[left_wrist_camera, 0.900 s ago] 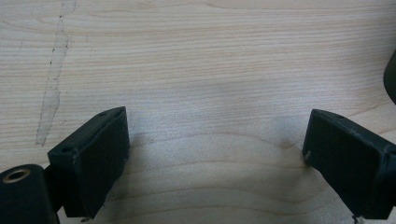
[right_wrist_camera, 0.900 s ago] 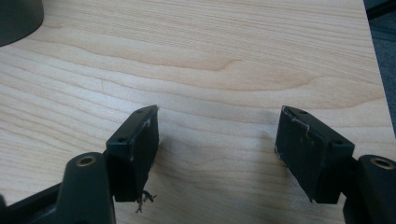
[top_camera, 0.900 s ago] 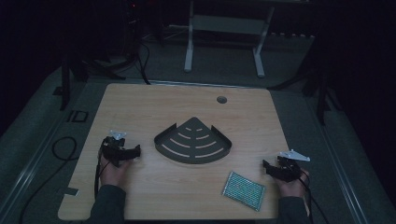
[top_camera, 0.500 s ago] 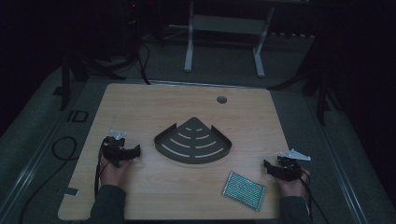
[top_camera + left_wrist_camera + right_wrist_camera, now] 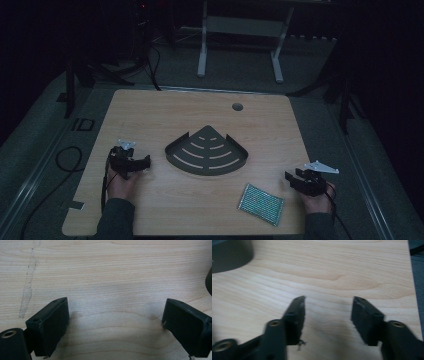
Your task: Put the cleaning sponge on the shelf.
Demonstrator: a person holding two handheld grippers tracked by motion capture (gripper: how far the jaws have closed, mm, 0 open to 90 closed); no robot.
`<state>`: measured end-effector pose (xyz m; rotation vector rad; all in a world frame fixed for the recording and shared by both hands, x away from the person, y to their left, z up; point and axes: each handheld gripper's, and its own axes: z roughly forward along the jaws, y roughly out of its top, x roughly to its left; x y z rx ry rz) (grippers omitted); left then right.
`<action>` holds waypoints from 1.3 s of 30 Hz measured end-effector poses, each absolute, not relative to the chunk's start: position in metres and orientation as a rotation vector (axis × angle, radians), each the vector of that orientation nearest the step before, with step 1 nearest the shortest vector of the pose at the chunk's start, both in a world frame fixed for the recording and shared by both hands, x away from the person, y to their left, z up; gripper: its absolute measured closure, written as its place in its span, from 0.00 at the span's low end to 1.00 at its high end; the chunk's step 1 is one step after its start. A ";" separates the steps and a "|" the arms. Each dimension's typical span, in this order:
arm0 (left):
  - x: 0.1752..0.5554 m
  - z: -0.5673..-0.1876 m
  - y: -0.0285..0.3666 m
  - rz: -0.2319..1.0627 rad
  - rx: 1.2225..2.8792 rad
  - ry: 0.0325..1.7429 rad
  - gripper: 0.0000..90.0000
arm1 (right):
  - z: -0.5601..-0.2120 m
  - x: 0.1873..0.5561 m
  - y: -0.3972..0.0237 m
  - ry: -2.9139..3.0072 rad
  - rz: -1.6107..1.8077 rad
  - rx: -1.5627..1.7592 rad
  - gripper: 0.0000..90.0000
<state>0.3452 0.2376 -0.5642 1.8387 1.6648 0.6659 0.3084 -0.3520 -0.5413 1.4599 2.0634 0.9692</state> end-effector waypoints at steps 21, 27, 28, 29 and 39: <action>0.345 -0.564 0.238 0.666 1.839 1.665 0.09 | -0.517 0.260 -0.310 2.304 0.965 1.154 1.00; 0.345 -0.564 0.238 0.666 1.839 1.665 0.09 | -0.515 0.248 -0.297 2.350 0.976 1.092 1.00; 0.345 -0.564 0.238 0.666 1.840 1.665 0.09 | -0.516 0.244 -0.293 2.362 0.986 1.076 1.00; 0.345 -0.564 0.238 0.666 1.839 1.665 0.09 | -0.516 0.243 -0.291 2.370 0.992 1.072 1.00; 0.345 -0.564 0.237 0.667 1.842 1.663 0.09 | -0.529 0.238 -0.275 2.450 0.981 1.023 1.00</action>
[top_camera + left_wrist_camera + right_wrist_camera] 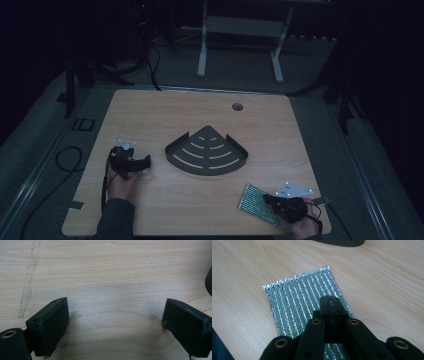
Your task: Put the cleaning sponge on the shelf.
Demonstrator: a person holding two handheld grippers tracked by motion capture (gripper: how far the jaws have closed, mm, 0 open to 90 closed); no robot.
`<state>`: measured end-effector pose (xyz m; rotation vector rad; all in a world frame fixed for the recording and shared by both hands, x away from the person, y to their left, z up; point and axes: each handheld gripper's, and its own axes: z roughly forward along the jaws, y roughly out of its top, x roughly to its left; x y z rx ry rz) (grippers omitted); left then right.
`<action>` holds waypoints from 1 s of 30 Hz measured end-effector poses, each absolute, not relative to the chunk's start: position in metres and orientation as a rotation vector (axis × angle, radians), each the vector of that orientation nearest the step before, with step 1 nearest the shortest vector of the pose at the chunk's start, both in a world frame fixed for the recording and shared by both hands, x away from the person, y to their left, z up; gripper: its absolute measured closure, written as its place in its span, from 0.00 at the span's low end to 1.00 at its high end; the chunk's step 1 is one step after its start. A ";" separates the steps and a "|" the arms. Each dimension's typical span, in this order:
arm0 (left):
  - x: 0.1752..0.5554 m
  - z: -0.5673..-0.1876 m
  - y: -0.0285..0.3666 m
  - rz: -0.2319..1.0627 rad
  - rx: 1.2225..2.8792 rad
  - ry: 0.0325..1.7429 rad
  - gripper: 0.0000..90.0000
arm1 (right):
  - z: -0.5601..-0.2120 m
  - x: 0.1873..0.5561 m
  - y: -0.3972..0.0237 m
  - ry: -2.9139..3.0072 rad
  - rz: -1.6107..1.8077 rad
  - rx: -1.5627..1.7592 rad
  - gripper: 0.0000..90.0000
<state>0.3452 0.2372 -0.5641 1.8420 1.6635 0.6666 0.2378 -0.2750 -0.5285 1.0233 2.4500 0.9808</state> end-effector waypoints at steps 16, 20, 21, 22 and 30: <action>0.345 -0.564 0.236 0.664 1.842 1.662 0.09 | -0.534 0.256 -0.277 2.395 0.946 1.124 1.00; 0.345 -0.564 0.236 0.664 1.842 1.661 0.09 | -0.533 0.266 -0.277 2.375 0.924 1.146 1.00; 0.345 -0.564 0.236 0.664 1.842 1.661 0.09 | -0.533 0.268 -0.277 2.370 0.918 1.159 1.00; 0.345 -0.564 0.236 0.664 1.842 1.661 0.09 | -0.533 0.271 -0.277 2.362 0.915 1.165 1.00; 0.345 -0.564 0.236 0.664 1.842 1.661 0.09 | -0.533 0.283 -0.276 2.328 0.894 1.217 1.00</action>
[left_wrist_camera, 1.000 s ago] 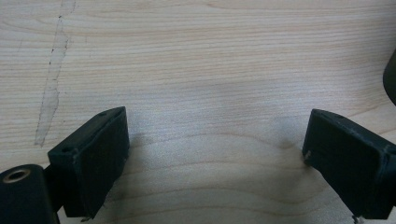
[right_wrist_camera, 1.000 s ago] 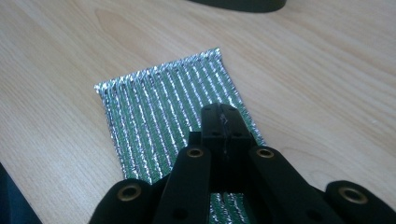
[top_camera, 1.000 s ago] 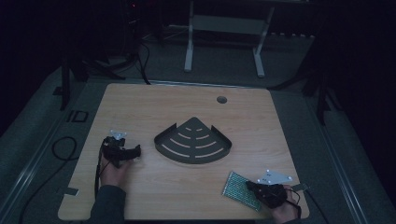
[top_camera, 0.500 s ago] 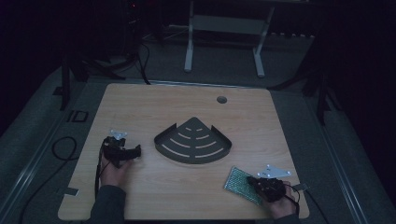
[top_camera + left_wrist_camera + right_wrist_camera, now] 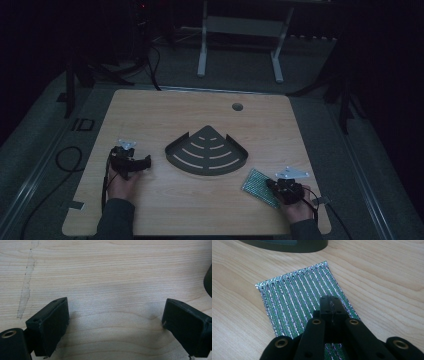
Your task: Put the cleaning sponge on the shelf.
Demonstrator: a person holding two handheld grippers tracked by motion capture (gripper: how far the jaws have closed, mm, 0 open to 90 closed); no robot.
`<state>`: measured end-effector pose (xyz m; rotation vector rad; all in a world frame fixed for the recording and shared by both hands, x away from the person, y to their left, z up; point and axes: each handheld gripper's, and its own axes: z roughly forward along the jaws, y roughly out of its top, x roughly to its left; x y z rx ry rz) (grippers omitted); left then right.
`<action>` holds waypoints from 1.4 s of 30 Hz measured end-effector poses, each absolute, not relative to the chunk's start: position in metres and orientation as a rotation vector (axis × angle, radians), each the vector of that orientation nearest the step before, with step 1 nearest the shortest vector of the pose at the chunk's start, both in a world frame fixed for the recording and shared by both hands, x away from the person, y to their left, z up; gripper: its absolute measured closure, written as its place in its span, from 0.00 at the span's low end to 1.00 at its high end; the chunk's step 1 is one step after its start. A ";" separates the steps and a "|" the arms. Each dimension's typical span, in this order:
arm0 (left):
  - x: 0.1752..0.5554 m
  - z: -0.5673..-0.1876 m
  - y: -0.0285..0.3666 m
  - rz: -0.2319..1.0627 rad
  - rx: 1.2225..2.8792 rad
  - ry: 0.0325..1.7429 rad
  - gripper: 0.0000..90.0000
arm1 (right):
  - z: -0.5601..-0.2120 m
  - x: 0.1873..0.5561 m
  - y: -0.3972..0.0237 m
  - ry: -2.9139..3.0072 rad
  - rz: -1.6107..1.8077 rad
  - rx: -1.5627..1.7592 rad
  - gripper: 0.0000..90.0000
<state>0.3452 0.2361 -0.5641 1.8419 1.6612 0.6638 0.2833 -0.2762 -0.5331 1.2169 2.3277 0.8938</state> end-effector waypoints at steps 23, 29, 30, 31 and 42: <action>0.345 -0.564 0.236 0.664 1.842 1.661 0.09 | -0.521 0.274 -0.274 2.328 0.912 1.243 0.85; 0.345 -0.564 0.236 0.664 1.842 1.661 0.09 | -0.512 0.289 -0.276 2.429 0.802 1.147 0.84; 0.345 -0.564 0.236 0.664 1.842 1.661 0.09 | -0.511 0.292 -0.277 2.443 0.784 1.138 0.84; 0.345 -0.564 0.236 0.664 1.842 1.661 0.09 | -0.510 0.294 -0.277 2.457 0.766 1.126 0.84; 0.345 -0.564 0.236 0.664 1.842 1.661 0.09 | -0.502 0.314 -0.279 2.573 0.654 1.025 0.84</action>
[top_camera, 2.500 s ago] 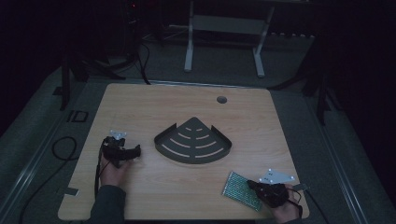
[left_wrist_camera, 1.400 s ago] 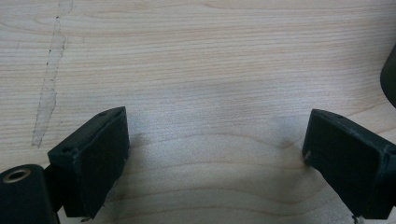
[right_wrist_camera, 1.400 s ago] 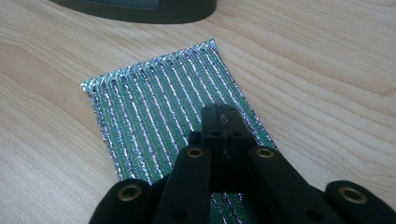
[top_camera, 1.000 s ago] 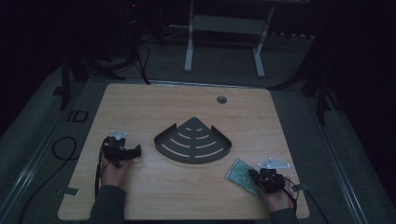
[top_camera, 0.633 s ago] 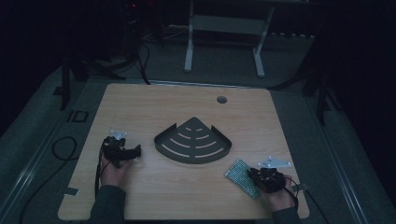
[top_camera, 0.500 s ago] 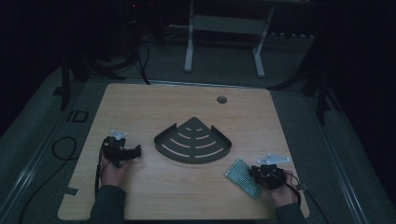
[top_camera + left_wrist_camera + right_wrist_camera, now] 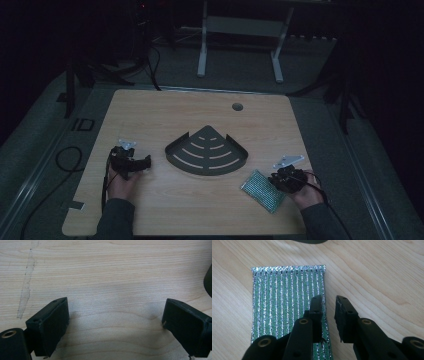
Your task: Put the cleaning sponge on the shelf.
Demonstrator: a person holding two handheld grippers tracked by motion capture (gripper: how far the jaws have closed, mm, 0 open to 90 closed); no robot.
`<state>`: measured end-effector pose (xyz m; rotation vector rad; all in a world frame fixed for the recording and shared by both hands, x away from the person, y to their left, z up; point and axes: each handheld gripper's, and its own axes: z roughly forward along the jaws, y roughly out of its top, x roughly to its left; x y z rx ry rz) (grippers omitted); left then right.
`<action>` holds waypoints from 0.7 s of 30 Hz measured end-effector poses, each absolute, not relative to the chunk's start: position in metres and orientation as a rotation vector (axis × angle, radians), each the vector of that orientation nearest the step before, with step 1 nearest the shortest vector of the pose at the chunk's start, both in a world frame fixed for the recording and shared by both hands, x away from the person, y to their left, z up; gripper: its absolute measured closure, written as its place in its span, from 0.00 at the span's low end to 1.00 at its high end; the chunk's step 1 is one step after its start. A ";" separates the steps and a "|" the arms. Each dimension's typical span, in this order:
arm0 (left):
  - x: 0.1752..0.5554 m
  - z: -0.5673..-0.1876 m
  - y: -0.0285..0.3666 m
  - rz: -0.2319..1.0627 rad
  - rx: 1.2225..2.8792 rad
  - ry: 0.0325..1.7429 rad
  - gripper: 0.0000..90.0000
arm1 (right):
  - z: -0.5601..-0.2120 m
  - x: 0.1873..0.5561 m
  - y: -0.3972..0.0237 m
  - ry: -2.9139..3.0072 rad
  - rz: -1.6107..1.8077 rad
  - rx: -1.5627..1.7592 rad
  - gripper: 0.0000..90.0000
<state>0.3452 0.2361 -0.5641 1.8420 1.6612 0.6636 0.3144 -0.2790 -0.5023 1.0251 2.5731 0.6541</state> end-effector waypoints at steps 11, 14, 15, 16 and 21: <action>0.345 -0.564 0.236 0.664 1.842 1.661 0.09 | -0.501 0.331 -0.278 2.706 0.592 0.998 0.84; 0.345 -0.564 0.236 0.663 1.842 1.661 0.09 | -0.501 0.335 -0.276 2.739 0.557 0.986 0.84; 0.345 -0.564 0.236 0.664 1.842 1.661 0.09 | -0.502 0.335 -0.275 2.744 0.540 0.982 0.84; 0.345 -0.564 0.236 0.664 1.842 1.661 0.09 | -0.502 0.336 -0.274 2.753 0.528 0.981 0.83; 0.345 -0.564 0.236 0.663 1.842 1.661 0.09 | -0.504 0.340 -0.269 2.792 0.482 0.968 0.84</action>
